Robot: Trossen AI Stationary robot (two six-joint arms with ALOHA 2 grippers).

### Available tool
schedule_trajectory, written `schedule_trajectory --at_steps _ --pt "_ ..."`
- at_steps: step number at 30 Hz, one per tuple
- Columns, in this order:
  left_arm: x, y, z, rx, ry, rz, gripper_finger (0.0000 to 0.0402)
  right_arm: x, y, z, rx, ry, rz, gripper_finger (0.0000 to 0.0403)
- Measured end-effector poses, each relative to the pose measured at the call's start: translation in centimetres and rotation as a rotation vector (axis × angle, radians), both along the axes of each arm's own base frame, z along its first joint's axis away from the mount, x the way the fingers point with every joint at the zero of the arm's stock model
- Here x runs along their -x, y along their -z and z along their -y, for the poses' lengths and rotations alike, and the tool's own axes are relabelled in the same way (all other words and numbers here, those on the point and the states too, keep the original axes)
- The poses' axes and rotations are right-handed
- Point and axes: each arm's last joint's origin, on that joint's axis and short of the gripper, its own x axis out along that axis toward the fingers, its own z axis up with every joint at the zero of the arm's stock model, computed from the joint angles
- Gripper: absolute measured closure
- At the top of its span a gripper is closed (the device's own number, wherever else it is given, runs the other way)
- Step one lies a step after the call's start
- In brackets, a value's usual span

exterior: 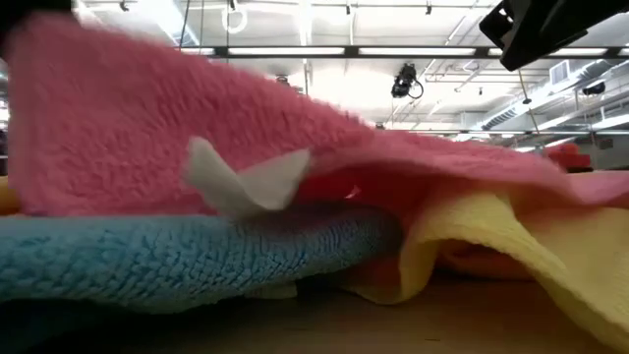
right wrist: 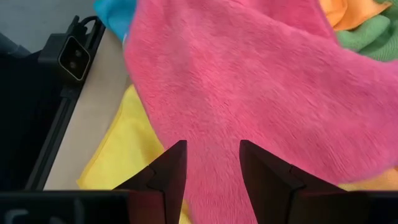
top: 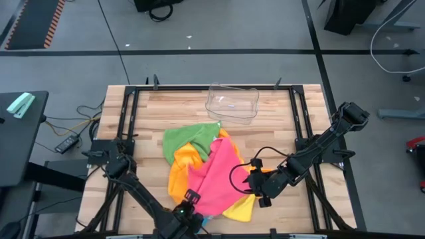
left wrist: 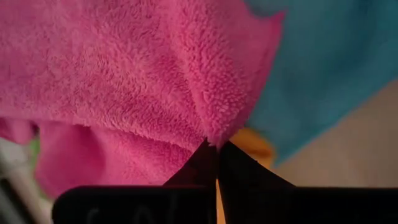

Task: Fold microfiber towels
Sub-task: Fold the pink microfiber cloth

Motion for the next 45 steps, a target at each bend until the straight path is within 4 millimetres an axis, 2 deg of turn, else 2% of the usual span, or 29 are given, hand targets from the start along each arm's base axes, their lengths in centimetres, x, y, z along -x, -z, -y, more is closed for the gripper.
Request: schedule_trajectory --at_steps 6,12,16,23,28,33,39,45 --pt "1.0 -0.3 0.4 0.029 -0.097 -0.018 0.0370 0.0 0.0 0.0 -0.002 0.002 0.000 0.0247" --pt "0.3 -0.4 -0.5 -0.034 -0.034 -0.031 0.0392 0.0 0.0 0.0 -0.001 0.002 0.000 0.0247" --pt "-1.2 -0.5 -2.0 -0.143 0.033 0.015 0.0389 0.1 0.1 0.0 -0.012 0.006 -0.023 0.0247" --pt "-4.7 -0.8 -5.1 -0.289 0.070 0.126 0.0350 1.4 0.0 0.0 -0.009 0.022 -0.134 0.0247" --pt "-8.2 -1.0 -7.5 -0.260 0.037 0.237 0.0358 2.1 -1.1 -0.8 0.000 0.025 -0.162 0.0247" --pt "-10.7 -1.3 -10.2 -0.247 0.014 0.292 0.0379 2.9 -2.3 -1.6 0.040 0.009 -0.147 0.0247" --pt "-12.8 -1.5 -12.0 -0.156 0.061 0.316 0.0391 3.9 -3.0 -2.2 0.110 0.002 -0.143 0.0247" --pt "-14.1 -0.6 -13.0 -0.143 0.108 0.368 0.0376 4.4 -3.3 -2.2 0.107 0.004 -0.149 0.0247"
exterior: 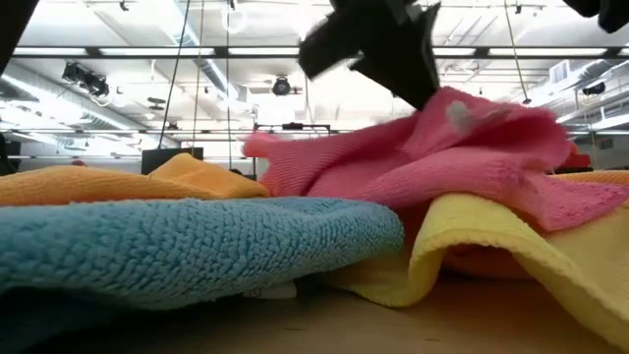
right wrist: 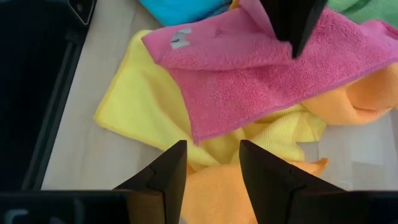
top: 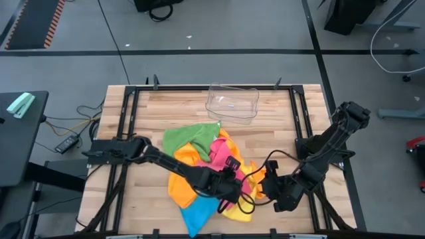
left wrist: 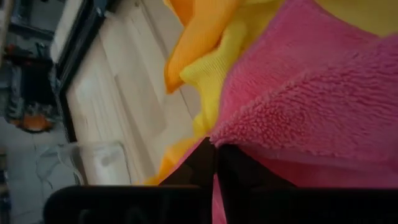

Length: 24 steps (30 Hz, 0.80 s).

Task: Fold microfiber towels
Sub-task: Fold the pink microfiber cloth

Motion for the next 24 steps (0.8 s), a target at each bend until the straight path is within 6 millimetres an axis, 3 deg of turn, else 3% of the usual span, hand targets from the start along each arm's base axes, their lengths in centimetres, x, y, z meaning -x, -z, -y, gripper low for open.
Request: schedule_trajectory --at_steps 11,17,24 --pt "-1.0 2.3 -1.6 -0.006 0.010 0.048 0.0385 0.9 -2.0 1.2 -0.031 0.046 0.076 0.0247" --pt "-1.3 2.6 -2.0 0.064 -0.002 0.072 0.0352 1.1 -2.3 1.4 -0.026 0.058 0.102 0.0247" --pt "-1.2 2.3 -1.3 0.065 0.011 0.094 0.0275 1.1 -2.3 1.5 -0.012 0.063 0.113 0.0247"
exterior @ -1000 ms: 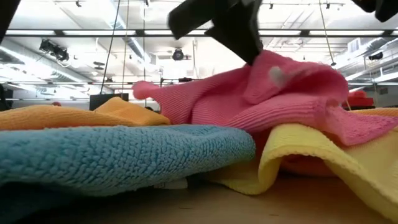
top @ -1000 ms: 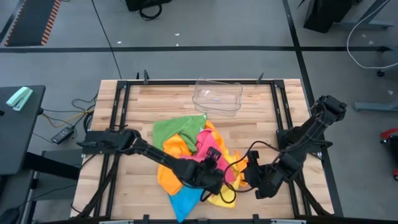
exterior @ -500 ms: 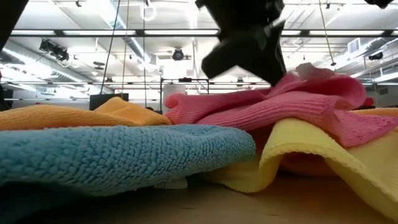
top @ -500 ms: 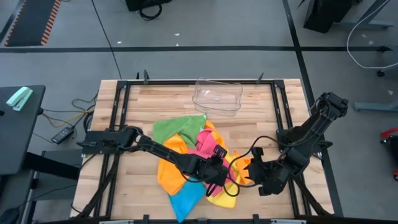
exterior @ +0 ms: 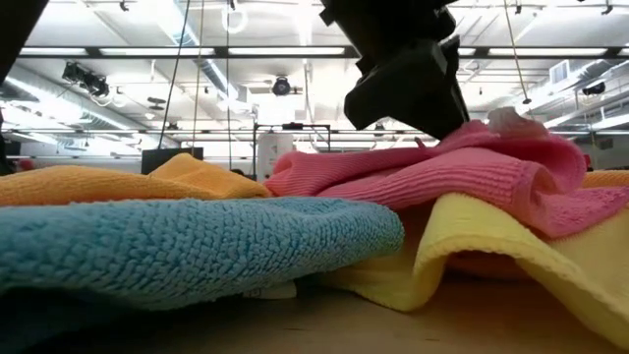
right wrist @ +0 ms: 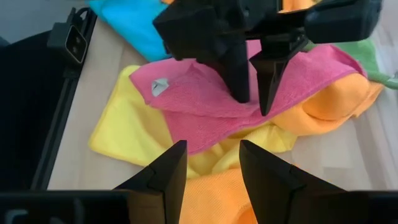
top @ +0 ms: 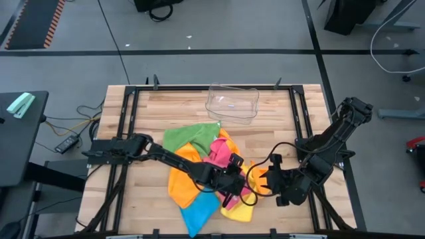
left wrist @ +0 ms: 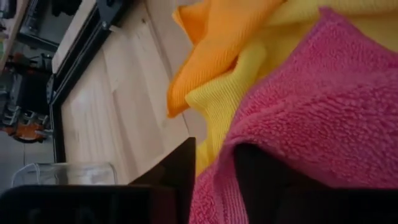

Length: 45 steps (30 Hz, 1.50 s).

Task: Fold microfiber towels
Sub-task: Fold the pink microfiber cloth

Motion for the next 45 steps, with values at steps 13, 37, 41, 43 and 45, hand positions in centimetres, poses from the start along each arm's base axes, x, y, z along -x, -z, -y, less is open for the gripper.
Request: schedule_trajectory --at_steps 13,37,41,43,45 --pt "3.6 -4.5 1.0 0.041 -0.100 -0.117 0.0228 0.0 0.2 0.1 0.015 0.004 -0.003 0.0247" --pt "6.0 -3.9 -8.2 0.260 -0.522 -0.569 0.0244 0.0 0.1 0.0 0.026 0.008 0.013 0.0247" --pt "5.9 -3.8 -8.6 0.263 -0.494 -0.584 0.0228 0.0 0.1 0.0 0.026 0.008 0.013 0.0247" --pt "5.9 -3.8 -8.6 0.258 -0.474 -0.590 0.0222 -0.1 0.1 0.1 0.027 0.009 0.015 0.0247" --pt "5.8 -3.6 -8.5 0.274 -0.436 -0.606 0.0219 -0.1 0.1 0.1 0.032 0.012 0.019 0.0247"
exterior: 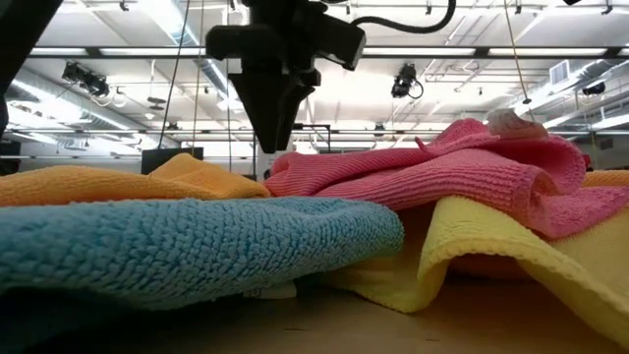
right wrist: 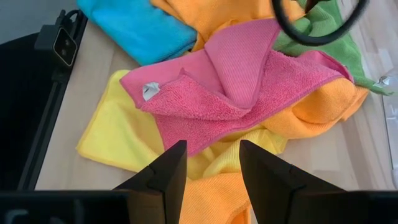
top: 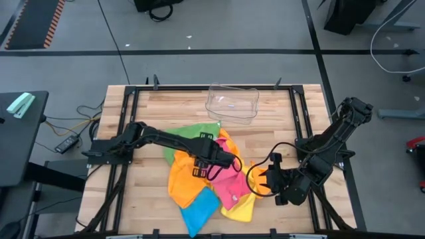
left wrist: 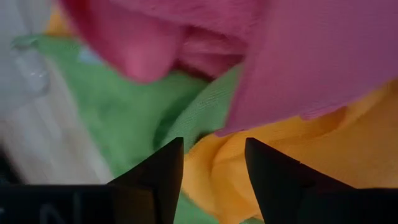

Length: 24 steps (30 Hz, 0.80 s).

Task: Fold microfiber towels
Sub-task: Fold the pink microfiber cloth

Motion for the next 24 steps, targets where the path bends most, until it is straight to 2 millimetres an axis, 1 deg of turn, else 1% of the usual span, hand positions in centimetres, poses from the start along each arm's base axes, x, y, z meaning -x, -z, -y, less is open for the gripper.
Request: schedule_trajectory --at_steps 3,9,18,24 --pt "-0.1 1.2 -0.1 0.061 0.037 -0.020 0.0222 0.0 0.0 0.0 0.003 0.003 0.004 0.0247" --pt "0.3 2.8 -0.9 0.050 0.042 -0.061 0.0246 0.0 0.0 0.0 0.005 0.004 0.005 0.0247" --pt "0.1 2.8 -0.5 0.059 0.077 -0.046 0.0303 0.0 0.0 0.1 0.019 0.015 0.020 0.0247" --pt "0.0 2.8 -0.1 0.062 0.097 -0.033 0.0326 0.0 0.0 0.1 0.019 0.015 0.020 0.0247"
